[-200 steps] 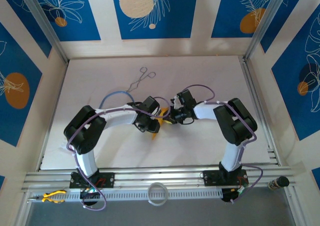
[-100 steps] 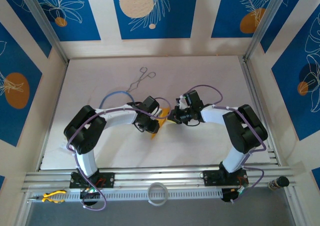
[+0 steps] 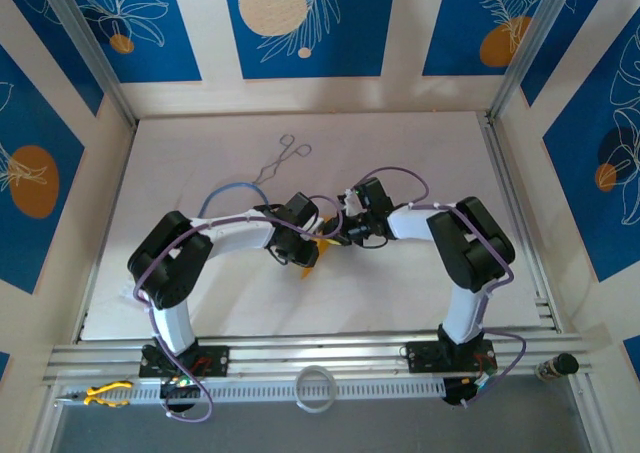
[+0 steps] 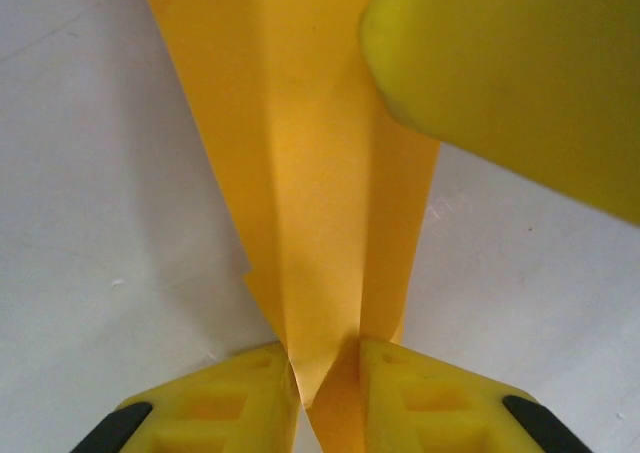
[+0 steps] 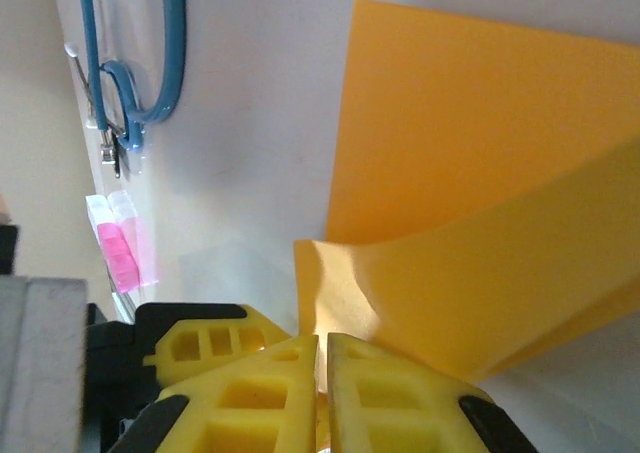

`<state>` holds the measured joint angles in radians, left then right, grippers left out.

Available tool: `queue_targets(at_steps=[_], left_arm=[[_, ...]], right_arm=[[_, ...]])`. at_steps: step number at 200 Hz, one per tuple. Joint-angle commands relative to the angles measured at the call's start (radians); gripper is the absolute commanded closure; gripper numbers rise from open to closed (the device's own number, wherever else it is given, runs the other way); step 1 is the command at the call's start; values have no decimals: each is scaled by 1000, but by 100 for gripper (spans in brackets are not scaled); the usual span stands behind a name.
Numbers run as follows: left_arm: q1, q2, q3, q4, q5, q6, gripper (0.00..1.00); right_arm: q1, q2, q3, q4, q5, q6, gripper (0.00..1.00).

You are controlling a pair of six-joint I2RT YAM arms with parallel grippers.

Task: Fold a paper plane with a square sheet of paper (pick it up from the middle)
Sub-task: Fold the wing for the fifth time at the center of the table.

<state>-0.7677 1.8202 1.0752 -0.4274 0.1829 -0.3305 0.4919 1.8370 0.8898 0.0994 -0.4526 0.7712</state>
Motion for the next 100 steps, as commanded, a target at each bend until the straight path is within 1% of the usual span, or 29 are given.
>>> queue_targets(at_steps=[1, 59, 78, 85, 95, 100], left_arm=[[-29, 65, -46, 19, 124, 8, 77], [-29, 44, -85, 36, 126, 9, 78], [-29, 28, -108, 51, 133, -1, 78], [-29, 18, -115, 58, 140, -6, 77], [-28, -4, -124, 67, 156, -14, 71], [-28, -15, -128, 72, 165, -18, 70]], right_arm=[[5, 31, 19, 12, -6, 5, 90], [-15, 84, -8, 25, 48, 26, 90], [-15, 104, -1, -16, 74, 28, 91], [-14, 109, -2, -17, 75, 29, 91], [-12, 113, -5, -23, 79, 33, 90], [-12, 114, -6, -27, 81, 32, 91]])
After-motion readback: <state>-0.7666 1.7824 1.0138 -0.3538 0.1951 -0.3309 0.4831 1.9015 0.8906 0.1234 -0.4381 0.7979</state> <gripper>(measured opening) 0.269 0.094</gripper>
